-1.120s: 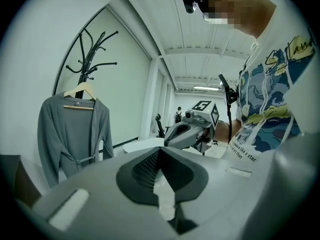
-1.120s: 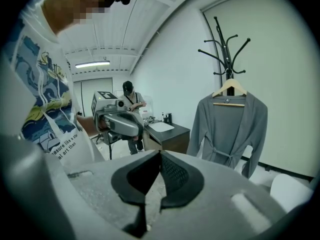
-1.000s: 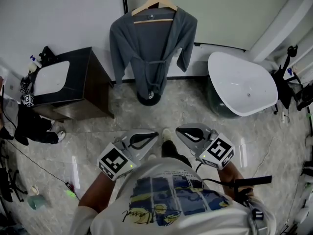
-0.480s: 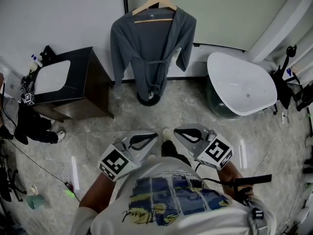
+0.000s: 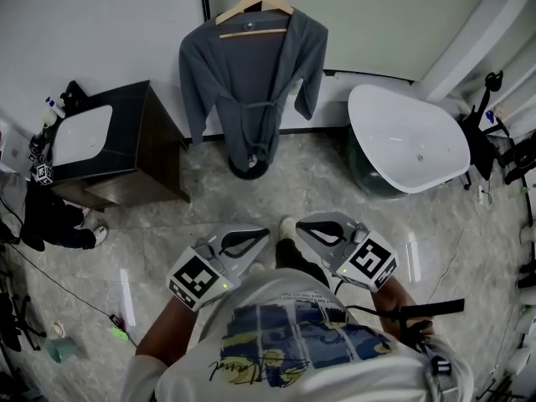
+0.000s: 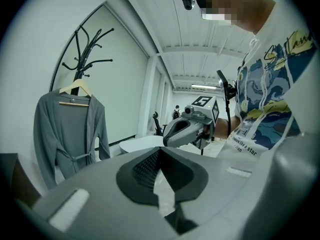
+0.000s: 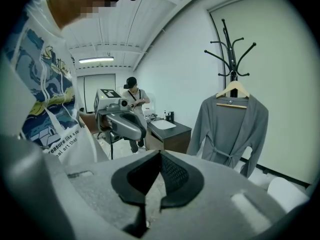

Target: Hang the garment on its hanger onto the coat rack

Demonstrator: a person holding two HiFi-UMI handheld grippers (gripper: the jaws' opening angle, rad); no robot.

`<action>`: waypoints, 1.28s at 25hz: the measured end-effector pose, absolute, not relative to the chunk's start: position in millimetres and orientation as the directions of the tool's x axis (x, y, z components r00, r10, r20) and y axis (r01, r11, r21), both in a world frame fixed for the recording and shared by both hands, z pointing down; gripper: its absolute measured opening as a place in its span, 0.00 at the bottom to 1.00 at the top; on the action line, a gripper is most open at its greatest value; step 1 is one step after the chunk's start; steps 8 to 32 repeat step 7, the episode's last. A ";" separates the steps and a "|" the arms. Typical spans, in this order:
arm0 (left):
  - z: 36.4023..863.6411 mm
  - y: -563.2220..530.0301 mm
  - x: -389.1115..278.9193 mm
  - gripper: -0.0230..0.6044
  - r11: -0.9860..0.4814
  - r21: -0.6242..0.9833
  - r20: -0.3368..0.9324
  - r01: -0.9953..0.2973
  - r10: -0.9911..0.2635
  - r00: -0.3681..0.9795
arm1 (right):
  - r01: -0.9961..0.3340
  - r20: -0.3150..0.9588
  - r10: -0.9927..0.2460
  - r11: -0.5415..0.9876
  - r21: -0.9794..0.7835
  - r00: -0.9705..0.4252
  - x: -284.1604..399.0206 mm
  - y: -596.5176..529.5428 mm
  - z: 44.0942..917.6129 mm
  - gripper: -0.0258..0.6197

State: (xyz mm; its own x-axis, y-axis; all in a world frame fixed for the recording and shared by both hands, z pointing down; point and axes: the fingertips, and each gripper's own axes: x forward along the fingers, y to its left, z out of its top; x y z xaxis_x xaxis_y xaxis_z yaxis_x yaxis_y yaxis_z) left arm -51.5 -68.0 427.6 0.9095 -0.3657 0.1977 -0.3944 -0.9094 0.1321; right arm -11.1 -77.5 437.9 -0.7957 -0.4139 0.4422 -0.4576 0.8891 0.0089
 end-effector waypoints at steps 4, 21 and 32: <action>434.0 -72.6 -43.5 0.04 -0.914 0.150 0.200 -0.376 -0.344 0.917 | -0.469 0.450 -0.424 0.883 0.012 -0.786 -3.5 -79.3 441.3 0.04; 437.6 -73.9 -34.1 0.04 -0.918 0.161 0.201 -0.361 -0.328 0.923 | -0.478 0.460 -0.431 0.878 0.016 -0.776 5.5 -80.7 441.3 0.04; 437.6 -73.9 -34.1 0.04 -0.918 0.161 0.201 -0.361 -0.328 0.923 | -0.478 0.460 -0.431 0.878 0.016 -0.776 5.5 -80.7 441.3 0.04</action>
